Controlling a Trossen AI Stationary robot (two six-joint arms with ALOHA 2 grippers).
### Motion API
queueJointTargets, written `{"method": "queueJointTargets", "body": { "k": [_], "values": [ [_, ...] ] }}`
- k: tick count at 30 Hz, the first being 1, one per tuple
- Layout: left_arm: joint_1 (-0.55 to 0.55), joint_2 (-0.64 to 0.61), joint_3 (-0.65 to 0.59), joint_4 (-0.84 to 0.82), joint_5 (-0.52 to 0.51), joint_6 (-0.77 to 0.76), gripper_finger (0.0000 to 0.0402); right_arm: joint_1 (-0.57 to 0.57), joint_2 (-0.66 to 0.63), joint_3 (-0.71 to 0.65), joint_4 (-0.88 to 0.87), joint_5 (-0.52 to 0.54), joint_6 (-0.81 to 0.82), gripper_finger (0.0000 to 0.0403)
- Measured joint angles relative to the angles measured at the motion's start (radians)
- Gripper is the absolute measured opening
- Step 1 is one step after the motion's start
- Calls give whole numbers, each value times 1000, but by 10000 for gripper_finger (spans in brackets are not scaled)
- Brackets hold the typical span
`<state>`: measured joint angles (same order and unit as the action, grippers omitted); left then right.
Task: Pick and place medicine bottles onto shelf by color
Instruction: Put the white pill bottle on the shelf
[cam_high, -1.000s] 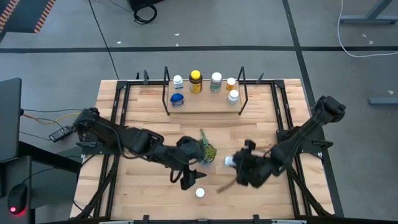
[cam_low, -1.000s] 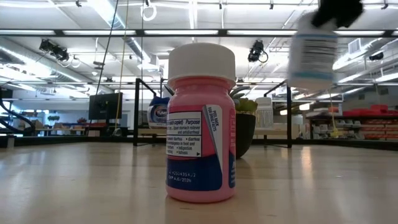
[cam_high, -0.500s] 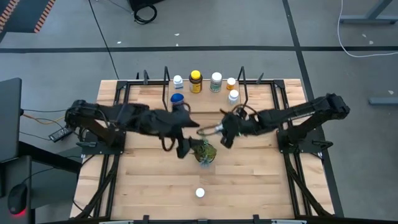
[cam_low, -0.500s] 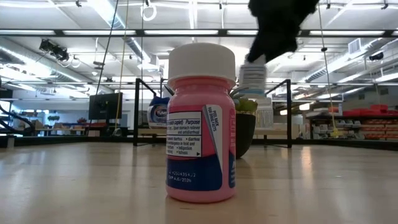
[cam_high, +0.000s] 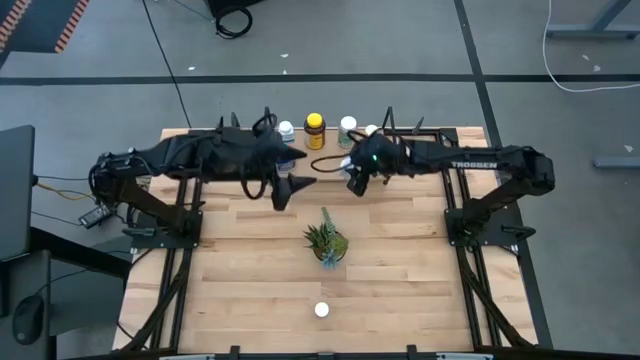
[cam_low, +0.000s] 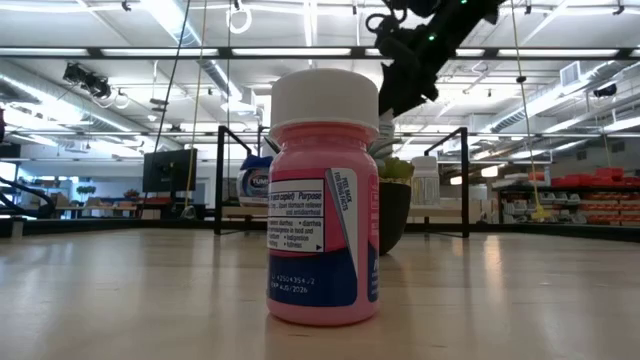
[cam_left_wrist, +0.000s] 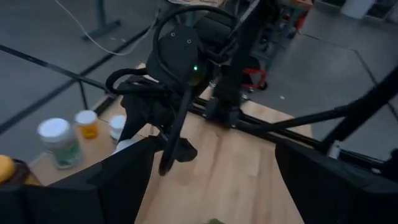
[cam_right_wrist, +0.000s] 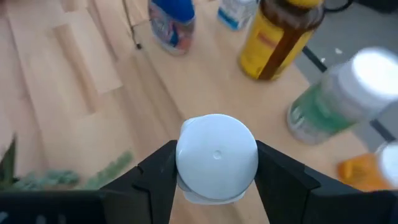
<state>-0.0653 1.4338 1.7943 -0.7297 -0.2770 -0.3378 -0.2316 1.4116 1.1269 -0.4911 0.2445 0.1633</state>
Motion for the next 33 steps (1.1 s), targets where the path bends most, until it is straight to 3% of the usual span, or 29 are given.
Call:
{"method": "queueJointTargets", "body": {
  "k": [11, 33],
  "values": [
    [120, -9, 0, -7, 0, 59, 341, -123, 214, 248, -161, -82, -122, 197],
    [186, -9, 0, -8, 1, 99, 341, -172, 264, 151, -92, -105, -85, 197]
  ]
}}
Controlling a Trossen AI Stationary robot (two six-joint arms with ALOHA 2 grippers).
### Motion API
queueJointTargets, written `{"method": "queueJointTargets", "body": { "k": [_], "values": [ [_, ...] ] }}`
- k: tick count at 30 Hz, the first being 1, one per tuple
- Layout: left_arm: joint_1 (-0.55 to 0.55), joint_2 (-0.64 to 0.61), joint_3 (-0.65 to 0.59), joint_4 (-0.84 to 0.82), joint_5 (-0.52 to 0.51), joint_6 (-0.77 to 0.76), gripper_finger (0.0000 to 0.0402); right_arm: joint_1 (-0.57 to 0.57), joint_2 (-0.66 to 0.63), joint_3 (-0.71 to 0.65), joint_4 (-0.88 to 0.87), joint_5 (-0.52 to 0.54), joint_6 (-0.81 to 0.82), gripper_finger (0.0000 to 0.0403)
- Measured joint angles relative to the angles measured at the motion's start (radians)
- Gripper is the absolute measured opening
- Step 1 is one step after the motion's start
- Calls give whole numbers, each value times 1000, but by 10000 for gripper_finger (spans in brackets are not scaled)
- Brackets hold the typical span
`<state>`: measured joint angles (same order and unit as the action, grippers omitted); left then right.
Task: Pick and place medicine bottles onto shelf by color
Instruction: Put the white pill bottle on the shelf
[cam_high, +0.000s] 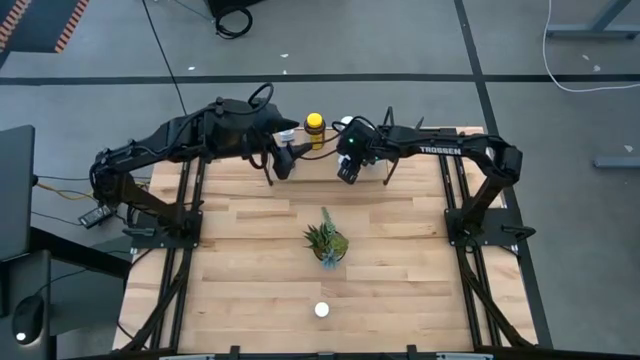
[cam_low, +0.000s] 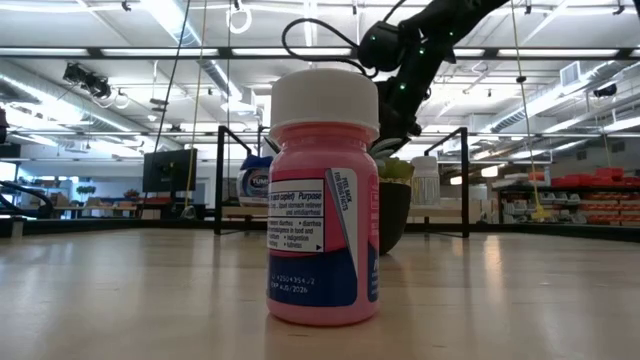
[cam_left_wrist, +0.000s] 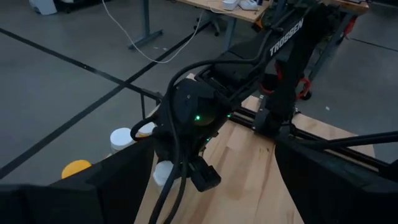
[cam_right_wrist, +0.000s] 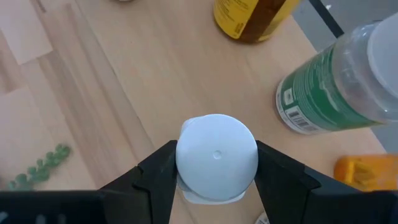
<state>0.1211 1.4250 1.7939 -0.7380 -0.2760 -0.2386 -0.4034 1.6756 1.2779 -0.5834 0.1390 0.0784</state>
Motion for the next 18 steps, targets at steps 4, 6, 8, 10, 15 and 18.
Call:
{"method": "queueJointTargets", "body": {
  "k": [4, 6, 8, 10, 15, 18],
  "values": [
    [0, 0, 0, -1, 0, 1, 341, 0, 0, -24, 31, 0, 0, 197],
    [0, 0, 0, -1, 0, 1, 341, 0, 0, -30, 33, 2, 0, 197],
    [0, 0, 0, -1, 0, 0, 341, 0, 0, -33, 38, 12, 0, 197],
    [0, 0, 0, -2, 0, 0, 341, 0, 0, -34, 37, 29, 0, 197],
    [0, 0, 0, -3, 0, 0, 341, -1, 0, -34, 52, 62, 2, 198],
    [0, 0, 0, -3, 0, -1, 341, -1, 0, -34, 63, 66, 15, 204]
  ]
}}
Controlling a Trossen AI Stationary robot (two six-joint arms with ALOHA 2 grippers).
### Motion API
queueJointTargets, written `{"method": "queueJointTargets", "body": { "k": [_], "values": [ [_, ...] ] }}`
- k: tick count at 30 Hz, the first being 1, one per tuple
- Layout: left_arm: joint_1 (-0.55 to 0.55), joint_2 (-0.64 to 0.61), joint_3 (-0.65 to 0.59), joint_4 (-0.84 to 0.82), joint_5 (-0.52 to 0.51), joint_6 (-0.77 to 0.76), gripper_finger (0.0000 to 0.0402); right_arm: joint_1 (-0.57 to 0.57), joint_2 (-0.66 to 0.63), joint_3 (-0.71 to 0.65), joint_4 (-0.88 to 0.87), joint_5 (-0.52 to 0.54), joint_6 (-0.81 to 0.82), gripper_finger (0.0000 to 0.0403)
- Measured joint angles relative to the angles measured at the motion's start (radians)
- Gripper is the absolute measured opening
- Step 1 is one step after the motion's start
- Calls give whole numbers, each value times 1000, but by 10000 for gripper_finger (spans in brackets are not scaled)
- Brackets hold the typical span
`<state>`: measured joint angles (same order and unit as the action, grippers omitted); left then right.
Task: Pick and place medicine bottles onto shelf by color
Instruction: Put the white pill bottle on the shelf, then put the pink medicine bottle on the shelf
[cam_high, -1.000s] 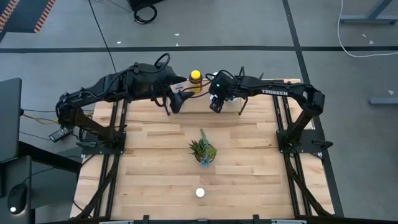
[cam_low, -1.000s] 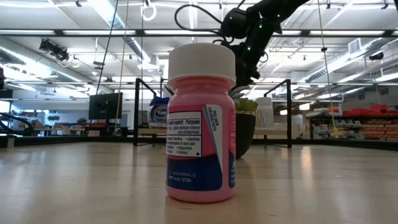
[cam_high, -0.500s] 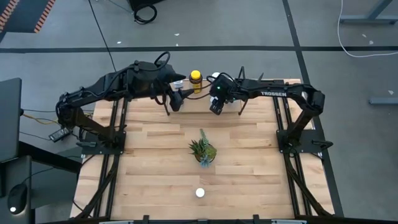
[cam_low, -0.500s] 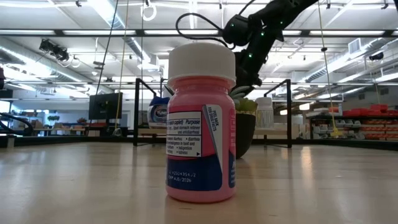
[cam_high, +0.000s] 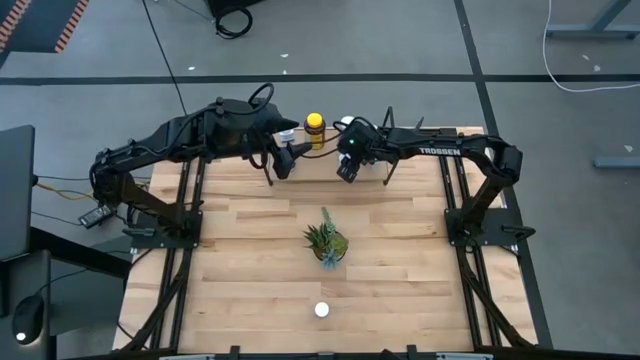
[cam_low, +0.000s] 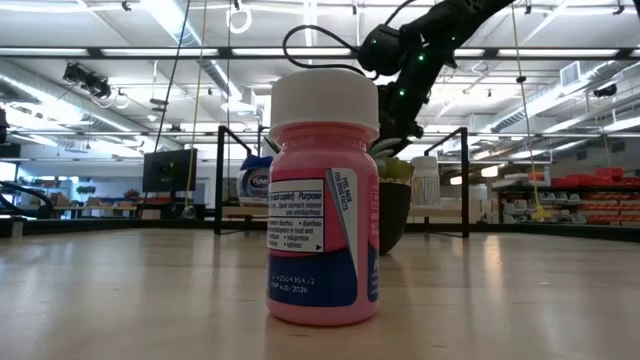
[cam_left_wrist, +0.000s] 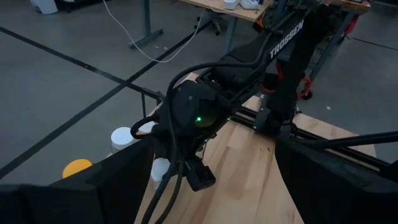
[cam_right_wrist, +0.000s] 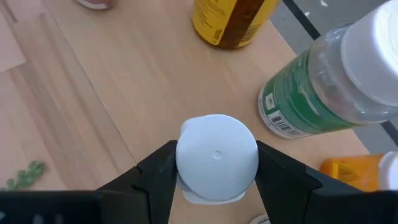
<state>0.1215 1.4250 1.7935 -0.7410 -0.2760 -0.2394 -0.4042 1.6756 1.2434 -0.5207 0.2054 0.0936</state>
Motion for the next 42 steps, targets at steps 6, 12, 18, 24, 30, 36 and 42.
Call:
{"method": "queueJointTargets", "body": {
  "k": [6, 12, 18, 24, 30, 36, 42],
  "values": [
    [0, 0, 0, 0, 0, -1, 341, -9, 0, 0, 0, 0, 26, 232],
    [0, 1, 0, -1, 0, -3, 341, -13, 0, 0, -1, 0, 27, 249],
    [0, 1, 0, -2, 0, -3, 341, -13, -18, 0, -16, 0, 38, 253],
    [-1, 1, 0, -5, 8, -5, 341, -11, -83, 0, -48, -2, 69, 253],
    [-9, 1, 0, -5, 28, -11, 341, 17, -175, 0, -103, -4, 101, 253],
    [-43, 1, 0, -6, 64, -10, 341, 86, -268, 1, -154, -106, 174, 253],
    [-95, 1, 0, -54, 109, -3, 341, 225, -315, 1, -228, -181, 211, 253]
  ]
}}
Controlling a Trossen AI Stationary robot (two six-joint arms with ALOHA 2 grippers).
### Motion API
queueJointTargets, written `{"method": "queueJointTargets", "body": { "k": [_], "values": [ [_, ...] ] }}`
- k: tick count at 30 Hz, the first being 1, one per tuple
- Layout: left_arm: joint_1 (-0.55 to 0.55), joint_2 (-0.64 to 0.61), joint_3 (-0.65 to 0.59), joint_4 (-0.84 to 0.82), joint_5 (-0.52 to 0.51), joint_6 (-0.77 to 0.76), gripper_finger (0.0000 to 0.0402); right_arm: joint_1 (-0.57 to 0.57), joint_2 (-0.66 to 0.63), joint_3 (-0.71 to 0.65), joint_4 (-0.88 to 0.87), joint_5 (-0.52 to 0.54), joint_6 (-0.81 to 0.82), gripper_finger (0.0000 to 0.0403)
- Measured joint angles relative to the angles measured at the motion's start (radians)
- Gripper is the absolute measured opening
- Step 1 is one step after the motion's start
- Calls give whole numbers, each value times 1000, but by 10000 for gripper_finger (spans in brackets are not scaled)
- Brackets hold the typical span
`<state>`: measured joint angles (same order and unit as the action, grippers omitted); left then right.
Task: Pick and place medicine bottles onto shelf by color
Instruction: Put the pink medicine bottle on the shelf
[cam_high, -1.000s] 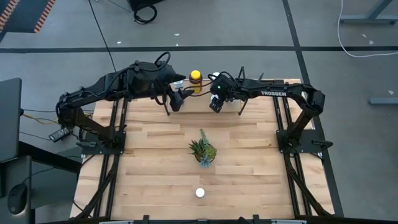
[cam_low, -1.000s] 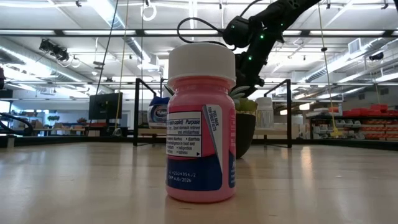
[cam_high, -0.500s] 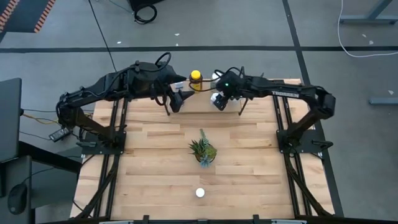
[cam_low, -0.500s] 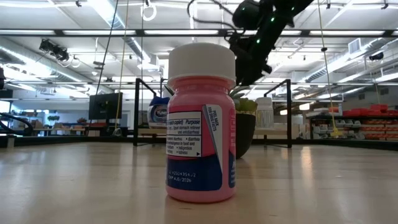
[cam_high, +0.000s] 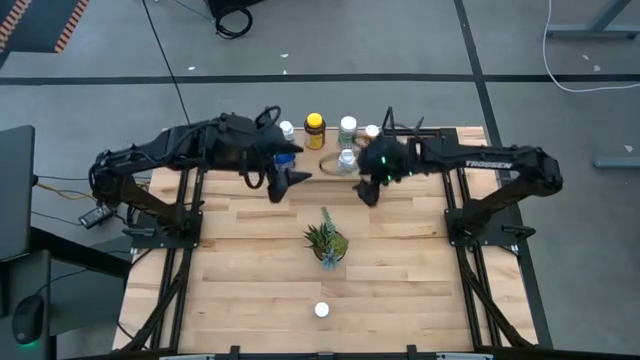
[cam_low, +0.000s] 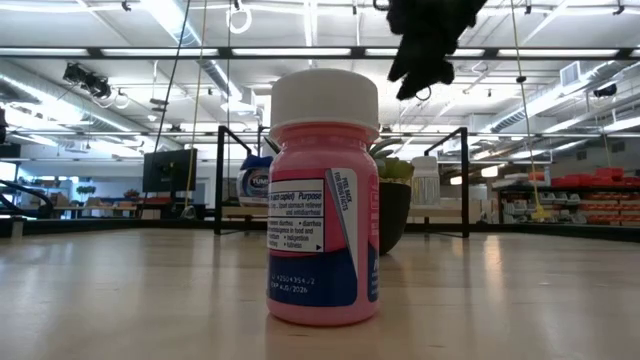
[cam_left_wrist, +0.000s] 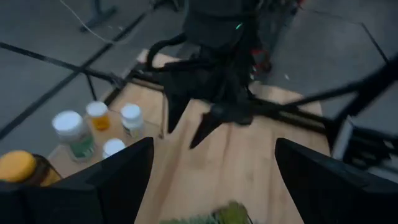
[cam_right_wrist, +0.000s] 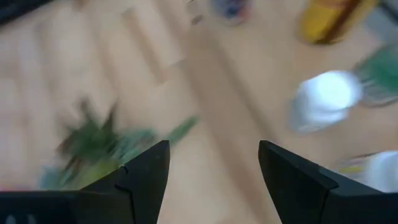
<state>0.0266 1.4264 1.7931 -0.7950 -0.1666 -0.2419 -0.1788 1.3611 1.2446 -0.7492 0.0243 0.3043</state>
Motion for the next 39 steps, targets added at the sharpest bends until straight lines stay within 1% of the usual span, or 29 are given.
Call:
{"method": "queueJointTargets", "body": {
  "k": [5, 8, 12, 16, 19, 22, 26, 31, 35, 39],
  "values": [
    [-78, 11, -1, -73, 14, -38, 341, 178, -2, 0, -91, -7, 49, 253],
    [-147, 30, 0, -74, 15, -61, 341, 290, -2, 0, -108, 6, 116, 253],
    [-247, 74, 0, -73, 15, -69, 341, 421, -2, 0, -141, 53, 267, 253],
    [-344, 133, 0, -71, 16, -144, 341, 538, -2, 0, -148, 92, 425, 253],
    [-416, 182, 0, -67, 15, -154, 341, 625, -2, 0, -148, 118, 539, 253],
    [-473, 237, 0, -67, 16, -155, 341, 713, -2, 0, -148, 174, 637, 253],
    [-529, 319, 0, -62, 15, -145, 341, 824, -1, 0, -147, 276, 742, 253],
    [-569, 419, 0, -50, 18, -144, 341, 926, -1, 0, -146, 370, 848, 253],
    [-575, 488, 0, -28, 99, -171, 341, 973, -1, 0, -141, 428, 933, 253],
    [-575, 547, 0, -1, 118, -161, 341, 994, -1, 0, -133, 463, 982, 253]
  ]
}}
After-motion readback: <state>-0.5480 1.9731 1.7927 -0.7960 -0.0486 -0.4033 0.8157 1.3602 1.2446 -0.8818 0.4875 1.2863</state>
